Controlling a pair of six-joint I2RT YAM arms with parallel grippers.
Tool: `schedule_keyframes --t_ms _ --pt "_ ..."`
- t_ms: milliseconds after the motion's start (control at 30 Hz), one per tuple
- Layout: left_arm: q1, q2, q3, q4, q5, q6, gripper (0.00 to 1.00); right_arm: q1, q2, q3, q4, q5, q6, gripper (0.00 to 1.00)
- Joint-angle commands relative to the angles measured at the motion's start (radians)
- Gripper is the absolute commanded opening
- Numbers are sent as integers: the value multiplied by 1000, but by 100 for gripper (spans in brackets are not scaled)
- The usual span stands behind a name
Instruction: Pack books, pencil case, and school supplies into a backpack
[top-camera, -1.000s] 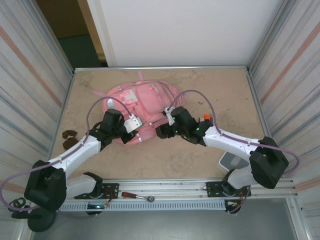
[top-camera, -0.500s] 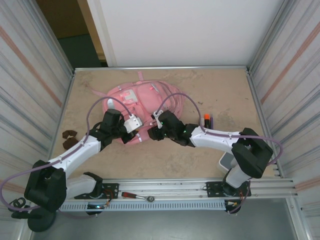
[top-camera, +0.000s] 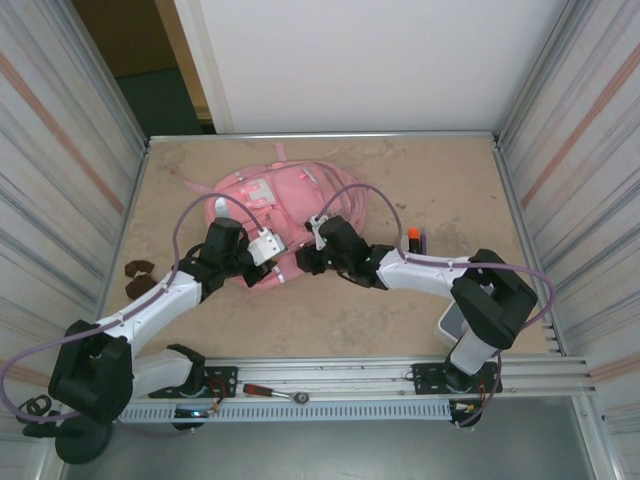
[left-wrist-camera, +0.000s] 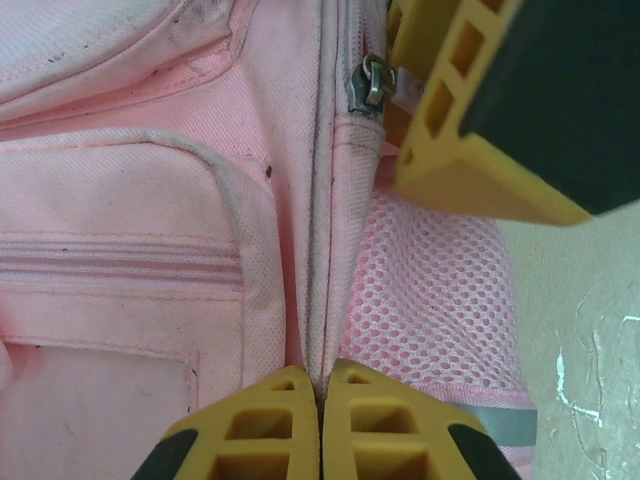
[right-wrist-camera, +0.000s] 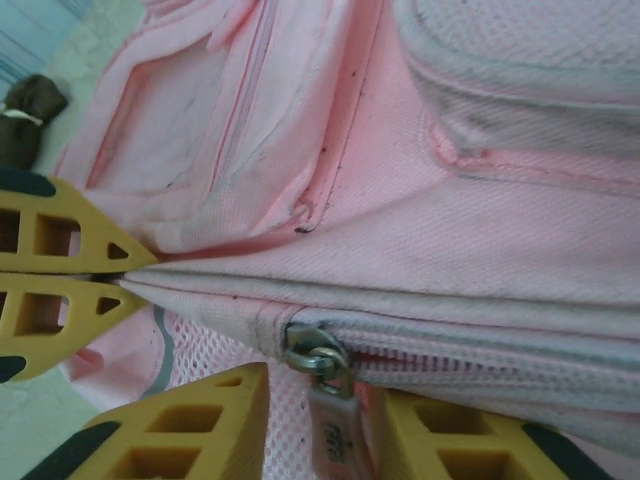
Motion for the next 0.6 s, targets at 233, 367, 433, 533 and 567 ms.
schedule_keyframes --t_ms 233,367,433,533,567 --pt "3 -25 2 66 82 -14 0 -39 -45 -57 42 -37 28 7" --pt "26 -28 -3 66 82 -13 0 -50 -95 -65 -66 43 -35 2" --pt "38 -32 -8 66 78 -5 0 -61 -123 -65 -142 103 -71 1" --pt "53 -33 -15 66 57 10 0 -100 -148 -71 -218 157 -103 0" --pt "57 -32 -16 66 55 13 0 -117 -151 -74 -232 163 -108 0"
